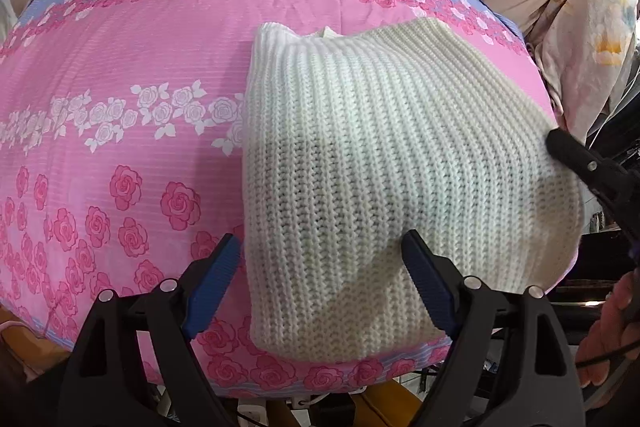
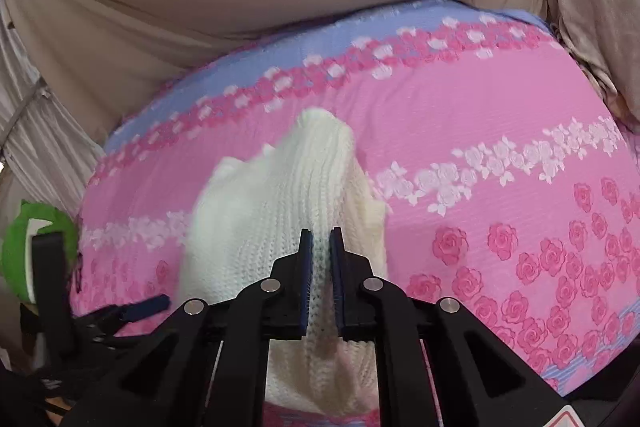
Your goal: Fold small clothes
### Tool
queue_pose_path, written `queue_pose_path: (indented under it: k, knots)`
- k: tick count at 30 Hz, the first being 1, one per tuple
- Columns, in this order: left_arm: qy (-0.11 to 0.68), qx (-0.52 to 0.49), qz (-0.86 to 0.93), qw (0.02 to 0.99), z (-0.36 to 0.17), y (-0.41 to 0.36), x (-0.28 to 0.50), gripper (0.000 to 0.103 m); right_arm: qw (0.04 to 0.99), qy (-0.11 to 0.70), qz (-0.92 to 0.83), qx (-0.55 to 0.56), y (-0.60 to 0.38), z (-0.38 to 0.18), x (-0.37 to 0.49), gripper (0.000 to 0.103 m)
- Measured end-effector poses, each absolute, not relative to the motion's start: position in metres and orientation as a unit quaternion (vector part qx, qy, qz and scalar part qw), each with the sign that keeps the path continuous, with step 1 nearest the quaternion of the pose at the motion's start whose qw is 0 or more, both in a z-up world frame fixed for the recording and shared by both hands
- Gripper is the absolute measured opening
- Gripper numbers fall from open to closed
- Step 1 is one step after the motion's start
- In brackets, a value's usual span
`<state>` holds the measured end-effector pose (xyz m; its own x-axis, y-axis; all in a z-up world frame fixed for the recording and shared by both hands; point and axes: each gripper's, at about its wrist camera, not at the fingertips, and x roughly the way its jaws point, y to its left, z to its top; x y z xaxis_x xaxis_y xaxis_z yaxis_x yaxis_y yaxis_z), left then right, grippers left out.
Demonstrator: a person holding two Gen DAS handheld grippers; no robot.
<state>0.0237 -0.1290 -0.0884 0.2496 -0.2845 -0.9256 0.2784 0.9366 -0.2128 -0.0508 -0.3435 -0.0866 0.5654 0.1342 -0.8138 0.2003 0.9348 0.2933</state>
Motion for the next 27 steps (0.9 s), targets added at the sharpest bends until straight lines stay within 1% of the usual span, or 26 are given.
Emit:
queue_pose_path:
  k: [1,2,3,4,5,6,8,11,13,18,19,21,22,23,24,26,27]
  knots:
    - [0.588,0.0,-0.176,0.79,-0.09,-0.129,0.024,0.081,0.849,0.499,-0.03,0.17,-0.347,-0.111,-0.045,0.01]
    - [0.591,0.0,-0.172,0.788,-0.094,-0.129,0.025,0.081,0.826,0.536,-0.044,0.167,-0.352,-0.14,-0.041,0.016]
    - [0.594,-0.001,-0.171,0.786,-0.095,-0.129,0.025,0.081,0.823,0.534,-0.049,0.185,-0.354,-0.146,-0.047,0.022]
    - [0.598,-0.004,-0.171,0.783,-0.096,-0.128,0.026,0.081,0.828,0.517,-0.052,0.212,-0.359,-0.139,-0.054,0.025]
    - [0.598,-0.008,-0.173,0.783,-0.095,-0.127,0.026,0.081,0.831,0.506,-0.053,0.227,-0.362,-0.131,-0.059,0.039]
    - [0.591,-0.026,-0.179,0.786,-0.091,-0.122,0.026,0.081,0.836,0.494,-0.059,0.233,-0.363,-0.121,-0.064,0.057]
    - [0.58,-0.074,-0.191,0.788,-0.087,-0.112,0.031,0.081,0.846,0.478,-0.058,0.23,-0.364,-0.115,-0.072,0.068]
    - [0.593,-0.116,-0.195,0.772,-0.095,-0.107,0.044,0.083,0.818,0.517,-0.028,0.25,-0.362,-0.14,-0.065,0.07]
    - [0.603,-0.13,-0.196,0.762,-0.107,-0.106,0.056,0.084,0.791,0.534,-0.006,0.297,-0.362,-0.162,-0.06,0.071]
    - [0.63,-0.157,-0.209,0.731,-0.14,-0.111,0.07,0.089,0.755,0.523,0.025,0.395,-0.37,-0.197,-0.051,0.081]
    - [0.635,-0.163,-0.209,0.726,-0.146,-0.112,0.073,0.09,0.754,0.515,0.03,0.407,-0.372,-0.198,-0.049,0.083]
    - [0.643,-0.182,-0.211,0.713,-0.154,-0.112,0.078,0.09,0.751,0.513,0.033,0.413,-0.373,-0.199,-0.045,0.082]
    - [0.647,-0.189,-0.211,0.708,-0.156,-0.113,0.079,0.088,0.752,0.514,0.033,0.412,-0.373,-0.199,-0.043,0.078]
    - [0.649,-0.193,-0.214,0.704,-0.154,-0.114,0.08,0.082,0.751,0.515,0.039,0.412,-0.372,-0.199,-0.04,0.064]
    - [0.649,-0.188,-0.215,0.705,-0.151,-0.115,0.079,0.079,0.747,0.514,0.047,0.419,-0.371,-0.2,-0.036,0.058]
    - [0.649,-0.167,-0.216,0.71,-0.142,-0.121,0.077,0.066,0.752,0.51,0.046,0.416,-0.37,-0.193,-0.035,0.049]
    - [0.649,-0.16,-0.217,0.711,-0.136,-0.124,0.077,0.062,0.757,0.506,0.044,0.411,-0.369,-0.187,-0.037,0.048]
